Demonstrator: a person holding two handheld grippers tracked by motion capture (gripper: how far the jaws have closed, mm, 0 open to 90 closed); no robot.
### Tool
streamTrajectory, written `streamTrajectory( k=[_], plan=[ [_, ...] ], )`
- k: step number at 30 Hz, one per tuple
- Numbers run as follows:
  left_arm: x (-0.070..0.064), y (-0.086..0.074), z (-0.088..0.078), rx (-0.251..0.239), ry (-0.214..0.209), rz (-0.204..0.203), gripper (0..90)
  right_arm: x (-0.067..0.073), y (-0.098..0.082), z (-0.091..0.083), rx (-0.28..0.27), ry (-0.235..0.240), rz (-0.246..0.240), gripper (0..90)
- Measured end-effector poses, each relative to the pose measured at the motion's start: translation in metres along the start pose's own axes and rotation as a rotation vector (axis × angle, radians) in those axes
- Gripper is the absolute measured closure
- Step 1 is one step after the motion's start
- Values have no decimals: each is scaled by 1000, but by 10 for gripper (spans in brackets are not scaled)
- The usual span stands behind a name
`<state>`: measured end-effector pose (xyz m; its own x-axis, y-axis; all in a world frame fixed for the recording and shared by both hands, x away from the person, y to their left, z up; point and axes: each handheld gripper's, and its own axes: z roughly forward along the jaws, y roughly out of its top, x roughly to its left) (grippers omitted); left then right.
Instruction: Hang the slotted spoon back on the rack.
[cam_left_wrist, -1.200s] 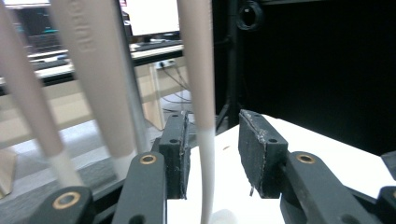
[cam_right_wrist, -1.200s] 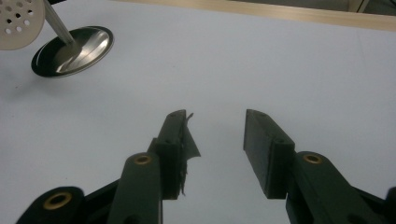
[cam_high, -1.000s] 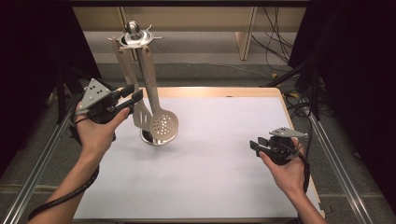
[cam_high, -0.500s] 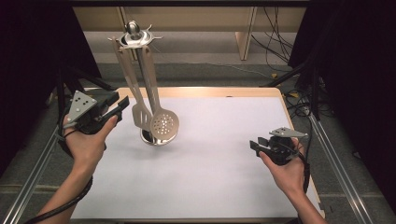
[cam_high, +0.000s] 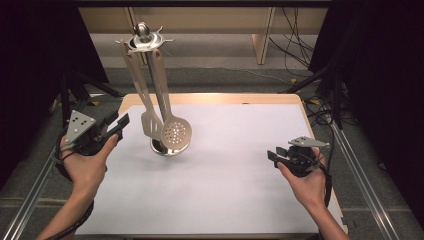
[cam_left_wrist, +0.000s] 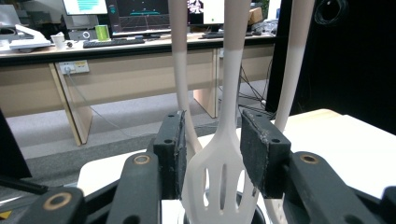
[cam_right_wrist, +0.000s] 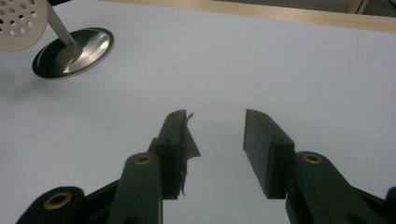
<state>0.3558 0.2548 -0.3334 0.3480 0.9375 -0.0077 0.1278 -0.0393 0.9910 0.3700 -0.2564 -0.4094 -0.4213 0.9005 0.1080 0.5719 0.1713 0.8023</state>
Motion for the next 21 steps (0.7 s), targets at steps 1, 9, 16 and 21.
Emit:
streamTrajectory(
  k=[1, 9, 16, 21],
  plan=[
    [1, -1, -1, 2, 3, -2, 601, 0, 0, 0, 0, 1, 1, 604],
    [4, -14, -9, 8, 29, -13, 598, 3, 0, 0, 9, 9, 35, 604],
    [6, -28, -13, 29, 44, -27, 585, 4, -1, 1, 4, 9, 37, 604],
    [8, -39, -17, 32, 62, -31, 587, 1, -1, 1, 1, 3, 1, 604]
  ],
)
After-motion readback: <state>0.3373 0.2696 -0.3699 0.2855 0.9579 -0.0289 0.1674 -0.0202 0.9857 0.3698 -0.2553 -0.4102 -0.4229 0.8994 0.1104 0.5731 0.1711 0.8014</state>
